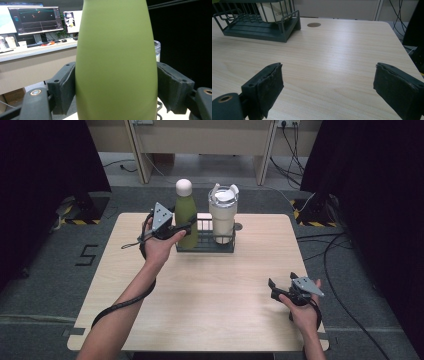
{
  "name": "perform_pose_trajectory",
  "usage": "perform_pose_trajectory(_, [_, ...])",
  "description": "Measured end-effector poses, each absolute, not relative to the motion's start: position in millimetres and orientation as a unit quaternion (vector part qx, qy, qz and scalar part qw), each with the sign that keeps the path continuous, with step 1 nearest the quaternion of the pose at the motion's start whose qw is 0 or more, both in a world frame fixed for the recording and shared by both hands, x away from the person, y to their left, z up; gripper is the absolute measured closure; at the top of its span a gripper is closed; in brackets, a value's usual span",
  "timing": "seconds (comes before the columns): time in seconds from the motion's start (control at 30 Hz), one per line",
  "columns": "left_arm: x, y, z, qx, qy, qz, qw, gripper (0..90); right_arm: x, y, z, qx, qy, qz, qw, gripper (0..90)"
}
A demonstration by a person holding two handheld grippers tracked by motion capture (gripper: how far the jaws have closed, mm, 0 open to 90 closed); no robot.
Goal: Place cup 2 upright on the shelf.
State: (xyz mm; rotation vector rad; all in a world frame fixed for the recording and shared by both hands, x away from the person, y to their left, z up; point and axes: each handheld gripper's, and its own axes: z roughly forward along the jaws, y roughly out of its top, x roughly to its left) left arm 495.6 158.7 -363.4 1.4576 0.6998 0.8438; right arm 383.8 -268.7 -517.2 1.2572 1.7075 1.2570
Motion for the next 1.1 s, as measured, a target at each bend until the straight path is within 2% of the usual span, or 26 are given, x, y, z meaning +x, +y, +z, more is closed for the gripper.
perform_pose_trajectory(1.1, [513,159,-344,0.621,0.310,0.370,0.618,23.5,384,-269,-517,0.484,0.651,0.483,0.330,9.4])
